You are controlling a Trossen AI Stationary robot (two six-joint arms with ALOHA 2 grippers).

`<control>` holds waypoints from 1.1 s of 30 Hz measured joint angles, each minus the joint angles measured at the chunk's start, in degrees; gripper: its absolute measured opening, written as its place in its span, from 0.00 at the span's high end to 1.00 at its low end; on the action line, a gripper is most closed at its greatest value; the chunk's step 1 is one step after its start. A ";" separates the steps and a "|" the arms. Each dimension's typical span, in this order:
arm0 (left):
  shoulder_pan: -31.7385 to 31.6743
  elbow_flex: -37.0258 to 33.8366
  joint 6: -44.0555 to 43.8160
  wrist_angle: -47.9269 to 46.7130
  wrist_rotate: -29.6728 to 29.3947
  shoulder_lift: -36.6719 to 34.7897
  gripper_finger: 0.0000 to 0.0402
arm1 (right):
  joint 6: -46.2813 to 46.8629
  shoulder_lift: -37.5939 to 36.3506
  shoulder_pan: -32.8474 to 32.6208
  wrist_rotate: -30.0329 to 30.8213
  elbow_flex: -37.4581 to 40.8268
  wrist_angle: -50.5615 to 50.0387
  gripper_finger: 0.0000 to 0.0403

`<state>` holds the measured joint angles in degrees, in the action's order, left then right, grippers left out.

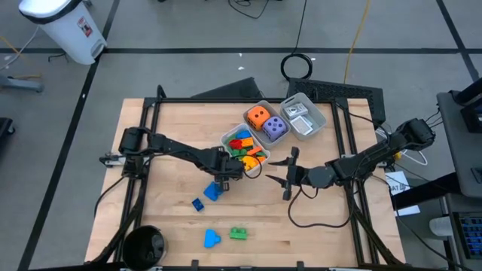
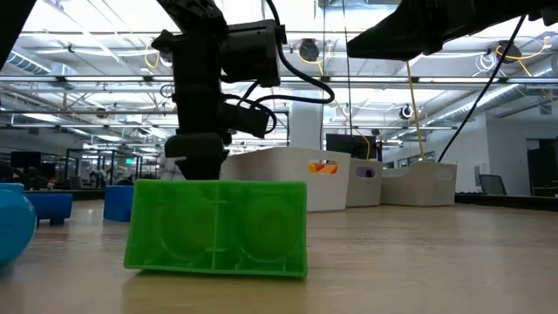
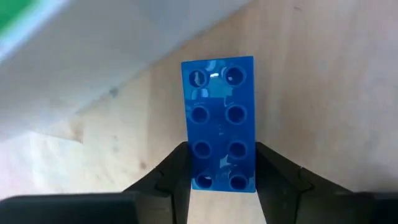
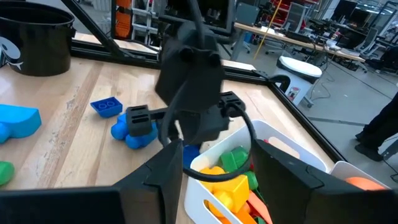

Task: Pick & Place Toys
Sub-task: Put the blue game piece into the white bin

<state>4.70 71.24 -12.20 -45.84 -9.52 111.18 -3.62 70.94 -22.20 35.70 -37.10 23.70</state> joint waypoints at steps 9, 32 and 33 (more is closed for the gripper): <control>5.67 3.10 -1.79 -1.19 1.15 -1.18 0.65 | 0.12 0.00 0.24 0.00 0.00 0.05 0.59; -1.27 15.43 5.61 3.53 -8.78 -1.51 0.65 | 1.49 0.00 0.50 -0.02 0.00 0.00 0.59; -2.04 15.43 5.50 4.25 -7.70 -1.51 0.65 | 1.49 0.00 0.50 -0.02 0.00 -0.02 0.59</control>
<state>2.66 86.67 -6.70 -41.59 -17.22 109.67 -2.13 70.94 -21.69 35.68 -37.10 23.68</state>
